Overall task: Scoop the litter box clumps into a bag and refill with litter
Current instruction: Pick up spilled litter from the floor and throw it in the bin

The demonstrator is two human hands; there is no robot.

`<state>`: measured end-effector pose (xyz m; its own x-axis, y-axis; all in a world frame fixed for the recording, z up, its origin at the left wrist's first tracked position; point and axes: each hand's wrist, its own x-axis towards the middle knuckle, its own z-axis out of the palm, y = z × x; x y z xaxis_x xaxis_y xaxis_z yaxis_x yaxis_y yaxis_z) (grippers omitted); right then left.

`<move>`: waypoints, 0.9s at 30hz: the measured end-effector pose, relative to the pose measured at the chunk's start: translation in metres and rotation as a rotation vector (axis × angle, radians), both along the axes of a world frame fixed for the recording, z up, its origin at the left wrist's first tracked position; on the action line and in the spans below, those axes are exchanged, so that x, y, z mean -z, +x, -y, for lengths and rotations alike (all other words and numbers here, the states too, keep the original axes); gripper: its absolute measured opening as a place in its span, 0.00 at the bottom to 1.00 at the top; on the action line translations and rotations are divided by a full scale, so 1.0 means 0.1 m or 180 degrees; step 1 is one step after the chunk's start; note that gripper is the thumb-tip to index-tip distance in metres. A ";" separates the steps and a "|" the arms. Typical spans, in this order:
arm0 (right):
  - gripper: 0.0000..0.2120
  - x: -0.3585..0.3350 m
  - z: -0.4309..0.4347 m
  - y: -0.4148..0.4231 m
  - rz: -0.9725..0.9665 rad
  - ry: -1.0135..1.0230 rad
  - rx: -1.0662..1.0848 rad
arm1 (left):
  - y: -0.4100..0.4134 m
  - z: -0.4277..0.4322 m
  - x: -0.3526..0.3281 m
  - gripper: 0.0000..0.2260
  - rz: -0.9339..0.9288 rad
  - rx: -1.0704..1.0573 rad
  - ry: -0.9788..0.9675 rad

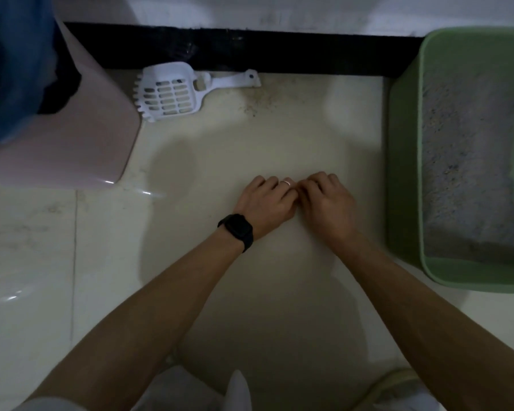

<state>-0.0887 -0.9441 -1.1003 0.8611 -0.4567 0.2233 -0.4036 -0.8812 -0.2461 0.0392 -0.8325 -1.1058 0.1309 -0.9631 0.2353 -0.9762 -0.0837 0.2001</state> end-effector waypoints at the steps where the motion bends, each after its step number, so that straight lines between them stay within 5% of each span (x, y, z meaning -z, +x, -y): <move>1: 0.08 0.01 0.01 0.00 -0.0102 -0.0073 -0.0001 | -0.02 0.00 0.00 0.06 -0.0003 -0.0068 0.0027; 7: 0.11 -0.04 -0.10 0.00 -0.0709 -0.0099 0.0550 | -0.01 -0.09 -0.13 0.09 -0.0299 -0.0541 0.0440; 13: 0.15 -0.56 0.05 0.13 -0.0419 0.2252 0.1462 | 0.37 -0.43 -0.66 0.04 -0.1403 -0.1332 0.0393; 22: 0.12 -2.47 -0.34 1.61 0.0777 0.2564 0.0002 | 1.11 -0.76 -2.58 0.03 -0.1443 -0.1683 -0.1105; 27: 0.12 -3.09 -0.87 2.45 0.0668 0.2041 -0.0977 | 1.89 -1.22 -3.28 0.06 -0.1091 -0.2240 -0.1005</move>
